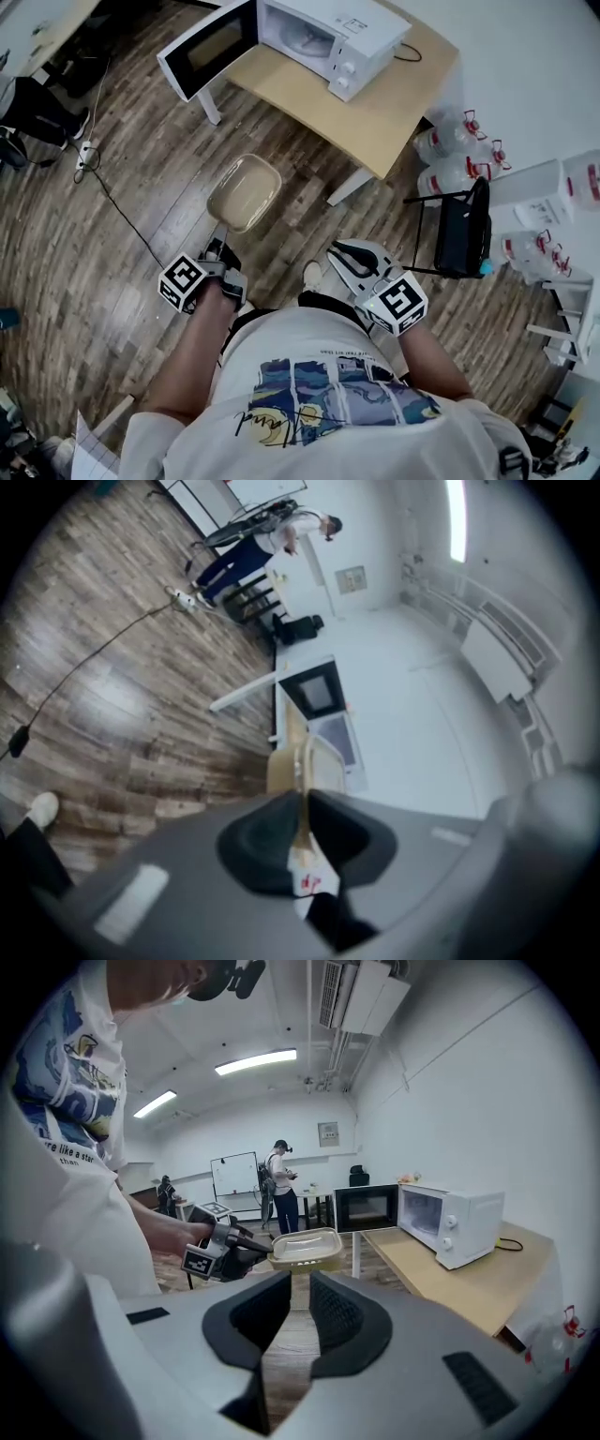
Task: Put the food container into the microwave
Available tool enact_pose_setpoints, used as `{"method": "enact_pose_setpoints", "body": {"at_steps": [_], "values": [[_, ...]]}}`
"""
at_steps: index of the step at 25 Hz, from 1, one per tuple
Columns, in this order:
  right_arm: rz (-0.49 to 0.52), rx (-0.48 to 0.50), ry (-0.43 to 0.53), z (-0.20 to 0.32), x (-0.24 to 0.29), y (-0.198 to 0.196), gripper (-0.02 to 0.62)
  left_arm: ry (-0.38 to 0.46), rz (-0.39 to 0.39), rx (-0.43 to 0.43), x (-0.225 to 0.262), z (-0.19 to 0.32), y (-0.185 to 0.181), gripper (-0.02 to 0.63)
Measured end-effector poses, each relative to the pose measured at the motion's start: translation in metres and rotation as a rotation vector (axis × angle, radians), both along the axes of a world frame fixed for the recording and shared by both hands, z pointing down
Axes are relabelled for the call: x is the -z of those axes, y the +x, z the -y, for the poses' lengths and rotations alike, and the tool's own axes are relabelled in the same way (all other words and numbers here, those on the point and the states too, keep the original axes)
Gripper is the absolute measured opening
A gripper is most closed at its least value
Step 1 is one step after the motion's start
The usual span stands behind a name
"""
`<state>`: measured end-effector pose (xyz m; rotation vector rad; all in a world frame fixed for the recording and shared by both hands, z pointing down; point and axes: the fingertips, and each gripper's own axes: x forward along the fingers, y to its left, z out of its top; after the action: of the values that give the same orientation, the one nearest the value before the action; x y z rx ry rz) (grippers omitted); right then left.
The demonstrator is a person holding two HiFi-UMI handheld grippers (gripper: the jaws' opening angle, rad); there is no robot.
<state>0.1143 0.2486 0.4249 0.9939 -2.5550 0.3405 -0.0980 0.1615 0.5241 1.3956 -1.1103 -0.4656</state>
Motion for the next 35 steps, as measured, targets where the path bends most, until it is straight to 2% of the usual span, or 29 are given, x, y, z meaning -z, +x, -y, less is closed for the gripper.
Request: {"method": "enact_pose_setpoints", "body": {"at_steps": [1,2,7,11,17,29,35], "values": [[0.005,0.002,0.001,0.007,0.000,0.013,0.069,0.002,-0.002,0.013,0.002,0.007,0.010,0.041],[0.010,0.003,0.005,0.013,0.002,0.025,0.078,0.005,-0.002,0.024,0.004,0.014,0.019,0.041],[0.024,0.025,0.007,0.046,-0.005,0.072,0.067,0.029,-0.018,0.099,0.013,0.051,0.052,0.041],[0.023,0.043,-0.014,0.068,-0.015,0.084,0.052,0.026,-0.014,0.124,0.016,0.081,0.063,0.041],[0.022,0.034,-0.030,0.118,-0.016,0.061,0.038,0.041,-0.025,0.101,0.013,0.150,0.055,0.041],[-0.007,-0.046,-0.015,0.224,0.010,-0.016,0.026,0.088,-0.011,-0.052,0.023,0.312,0.038,0.041],[-0.009,-0.040,-0.039,0.256,0.007,-0.003,0.026,0.080,-0.016,-0.050,0.010,0.372,0.061,0.041]]}}
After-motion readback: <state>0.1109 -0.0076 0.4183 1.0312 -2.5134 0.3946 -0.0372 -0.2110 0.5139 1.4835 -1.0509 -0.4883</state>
